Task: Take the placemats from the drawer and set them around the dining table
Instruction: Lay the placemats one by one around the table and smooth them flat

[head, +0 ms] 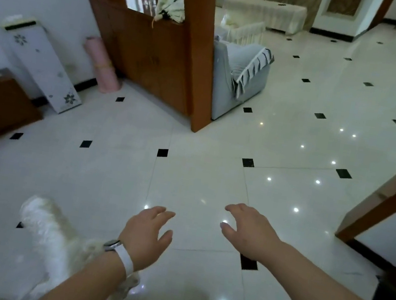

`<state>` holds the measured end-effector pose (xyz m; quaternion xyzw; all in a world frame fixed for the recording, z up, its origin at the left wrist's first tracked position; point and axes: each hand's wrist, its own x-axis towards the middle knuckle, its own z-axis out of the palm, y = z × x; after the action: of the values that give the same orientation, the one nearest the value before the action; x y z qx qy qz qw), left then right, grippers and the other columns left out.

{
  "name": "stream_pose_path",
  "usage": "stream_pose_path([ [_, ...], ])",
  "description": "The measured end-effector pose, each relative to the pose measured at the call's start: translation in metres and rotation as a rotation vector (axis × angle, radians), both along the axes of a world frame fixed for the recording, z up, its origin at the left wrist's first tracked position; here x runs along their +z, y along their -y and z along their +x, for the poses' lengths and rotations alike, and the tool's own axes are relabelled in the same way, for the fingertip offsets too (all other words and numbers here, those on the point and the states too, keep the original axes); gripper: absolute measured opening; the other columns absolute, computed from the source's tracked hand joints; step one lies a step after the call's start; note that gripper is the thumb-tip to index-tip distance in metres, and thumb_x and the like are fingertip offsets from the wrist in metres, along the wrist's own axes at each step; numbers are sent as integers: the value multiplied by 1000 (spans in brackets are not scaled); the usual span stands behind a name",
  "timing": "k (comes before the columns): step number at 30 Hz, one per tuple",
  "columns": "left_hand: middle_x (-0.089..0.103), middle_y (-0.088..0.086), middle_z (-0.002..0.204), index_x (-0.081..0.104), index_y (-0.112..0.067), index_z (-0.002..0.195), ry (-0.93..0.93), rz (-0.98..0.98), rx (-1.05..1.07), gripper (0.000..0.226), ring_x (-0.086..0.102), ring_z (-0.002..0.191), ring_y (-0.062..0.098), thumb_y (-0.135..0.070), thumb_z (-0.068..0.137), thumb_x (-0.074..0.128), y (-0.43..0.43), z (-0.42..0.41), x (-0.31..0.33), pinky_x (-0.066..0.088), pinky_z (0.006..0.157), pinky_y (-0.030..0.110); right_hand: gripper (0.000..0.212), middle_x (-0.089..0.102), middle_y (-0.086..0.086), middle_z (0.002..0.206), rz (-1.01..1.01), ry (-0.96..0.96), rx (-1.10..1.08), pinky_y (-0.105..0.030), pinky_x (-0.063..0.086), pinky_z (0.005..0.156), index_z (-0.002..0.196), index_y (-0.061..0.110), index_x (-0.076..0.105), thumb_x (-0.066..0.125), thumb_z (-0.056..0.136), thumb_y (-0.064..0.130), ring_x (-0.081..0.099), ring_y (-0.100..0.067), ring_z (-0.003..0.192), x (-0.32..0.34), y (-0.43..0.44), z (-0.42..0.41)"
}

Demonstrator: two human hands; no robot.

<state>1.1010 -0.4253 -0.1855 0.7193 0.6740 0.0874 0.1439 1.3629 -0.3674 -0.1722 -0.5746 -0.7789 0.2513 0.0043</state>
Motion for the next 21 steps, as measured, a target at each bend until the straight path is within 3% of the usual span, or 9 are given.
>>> stream_pose_path([
  [5,61,7,131,62,-21,127,-77,51,-33,50,58,117,27,-44,84,50,-61,46,11,46,96,43,54,44,1,146,36,5,51,-36,36,106,146,22,38,43,98,48,42,-22,132,7,-76,45],
  [13,63,9,127,65,-21,121,-204,-46,-83,53,63,112,30,-47,83,40,-134,45,15,51,88,45,55,43,2,147,40,-41,115,-36,36,107,146,22,39,42,98,48,42,-20,131,-1,-138,36],
  [21,51,5,142,56,-24,134,-76,-27,-121,57,49,129,26,-50,86,37,-233,23,-12,40,103,44,54,44,3,146,28,20,112,-36,35,107,146,22,39,43,99,48,42,-20,132,-11,-233,-4],
])
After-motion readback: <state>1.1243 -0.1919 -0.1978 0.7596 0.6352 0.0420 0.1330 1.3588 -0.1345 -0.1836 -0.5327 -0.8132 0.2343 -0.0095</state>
